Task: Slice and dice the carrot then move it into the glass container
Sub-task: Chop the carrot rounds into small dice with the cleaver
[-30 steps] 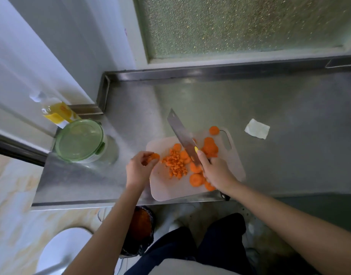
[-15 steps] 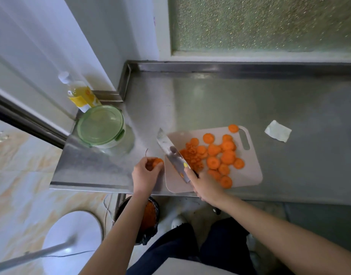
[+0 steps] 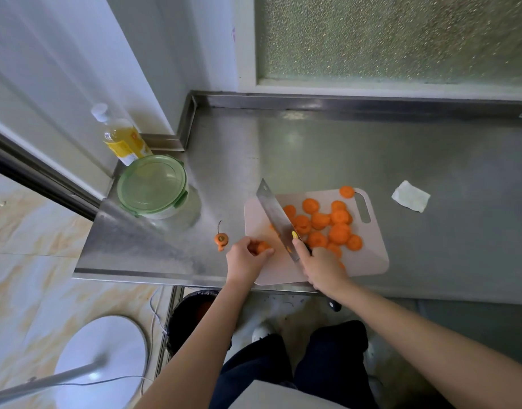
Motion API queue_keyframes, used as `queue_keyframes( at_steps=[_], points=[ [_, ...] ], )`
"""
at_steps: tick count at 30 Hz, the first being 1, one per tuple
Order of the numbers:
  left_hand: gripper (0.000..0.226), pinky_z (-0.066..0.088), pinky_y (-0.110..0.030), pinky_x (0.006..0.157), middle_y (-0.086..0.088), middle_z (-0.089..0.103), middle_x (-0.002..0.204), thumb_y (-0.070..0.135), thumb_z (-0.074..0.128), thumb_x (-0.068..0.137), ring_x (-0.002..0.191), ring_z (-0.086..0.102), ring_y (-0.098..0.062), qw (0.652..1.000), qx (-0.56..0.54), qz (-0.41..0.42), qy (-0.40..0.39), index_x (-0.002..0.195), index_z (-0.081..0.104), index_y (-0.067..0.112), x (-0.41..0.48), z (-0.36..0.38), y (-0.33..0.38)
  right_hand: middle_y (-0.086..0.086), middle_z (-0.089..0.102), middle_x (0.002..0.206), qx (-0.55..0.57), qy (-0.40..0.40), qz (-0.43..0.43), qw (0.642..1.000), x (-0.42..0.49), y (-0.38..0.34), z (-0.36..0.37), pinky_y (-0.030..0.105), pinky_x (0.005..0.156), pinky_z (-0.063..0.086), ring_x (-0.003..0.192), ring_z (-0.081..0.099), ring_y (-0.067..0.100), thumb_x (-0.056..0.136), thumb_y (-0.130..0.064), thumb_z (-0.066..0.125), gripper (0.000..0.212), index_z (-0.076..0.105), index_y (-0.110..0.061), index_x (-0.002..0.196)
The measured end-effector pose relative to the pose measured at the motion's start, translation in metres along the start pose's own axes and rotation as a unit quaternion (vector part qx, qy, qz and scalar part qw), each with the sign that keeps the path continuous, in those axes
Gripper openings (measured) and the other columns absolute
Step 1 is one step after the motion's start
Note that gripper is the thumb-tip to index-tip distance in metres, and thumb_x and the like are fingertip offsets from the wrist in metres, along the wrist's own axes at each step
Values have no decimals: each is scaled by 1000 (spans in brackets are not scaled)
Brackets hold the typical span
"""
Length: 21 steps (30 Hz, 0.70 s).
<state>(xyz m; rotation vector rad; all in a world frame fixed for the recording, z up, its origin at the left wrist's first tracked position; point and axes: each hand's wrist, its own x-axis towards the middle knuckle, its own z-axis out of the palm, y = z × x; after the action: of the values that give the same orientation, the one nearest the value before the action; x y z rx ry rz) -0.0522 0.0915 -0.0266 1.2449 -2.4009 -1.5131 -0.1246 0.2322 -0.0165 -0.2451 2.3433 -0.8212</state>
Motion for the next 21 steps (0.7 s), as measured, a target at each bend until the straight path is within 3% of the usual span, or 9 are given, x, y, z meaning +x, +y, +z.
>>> queue_keyframes(
  at_steps=[4, 9, 14, 18, 21],
  points=[
    [27, 33, -10, 63, -4, 66, 92, 16, 72, 80, 75, 54, -11, 1000, 18, 23, 3, 105, 68, 9, -3, 3, 0, 3, 50, 51, -39, -10, -23, 999, -8, -2, 1, 28, 53, 37, 49, 48, 16, 98, -54, 31, 65, 45, -10, 52],
    [28, 38, -14, 77, -9, 65, 109, 13, 61, 88, 85, 53, -10, 1000, 18, 10, 11, 115, 65, 9, -6, 3, 0, 7, 47, 52, -22, -18, -56, 998, -13, -4, 4, 31, 56, 38, 53, 49, 22, 98, -51, 34, 62, 45, -7, 55],
    [24, 36, -6, 66, -7, 69, 102, 10, 62, 87, 80, 54, -8, 999, -15, -18, 34, 110, 67, 7, -8, 4, 4, 20, 62, 65, -29, -3, -65, 997, -12, -8, 11, 40, 67, 50, 63, 60, 31, 97, -52, 35, 63, 55, -1, 66],
    [18, 37, 3, 54, -6, 69, 89, 9, 65, 85, 61, 53, 3, 997, -46, -47, 49, 103, 69, 6, -8, 5, 6, 15, 58, 61, -29, -4, -60, 998, -11, -8, 12, 39, 66, 49, 60, 58, 29, 97, -53, 34, 62, 49, -6, 58],
    [13, 39, 1, 54, -3, 69, 84, 10, 67, 83, 60, 54, 4, 995, -60, -66, 52, 96, 71, 9, -8, 3, 8, 15, 56, 60, -19, -11, -58, 998, -11, -10, 10, 38, 62, 49, 56, 55, 27, 97, -53, 33, 64, 49, -4, 58]
  ],
)
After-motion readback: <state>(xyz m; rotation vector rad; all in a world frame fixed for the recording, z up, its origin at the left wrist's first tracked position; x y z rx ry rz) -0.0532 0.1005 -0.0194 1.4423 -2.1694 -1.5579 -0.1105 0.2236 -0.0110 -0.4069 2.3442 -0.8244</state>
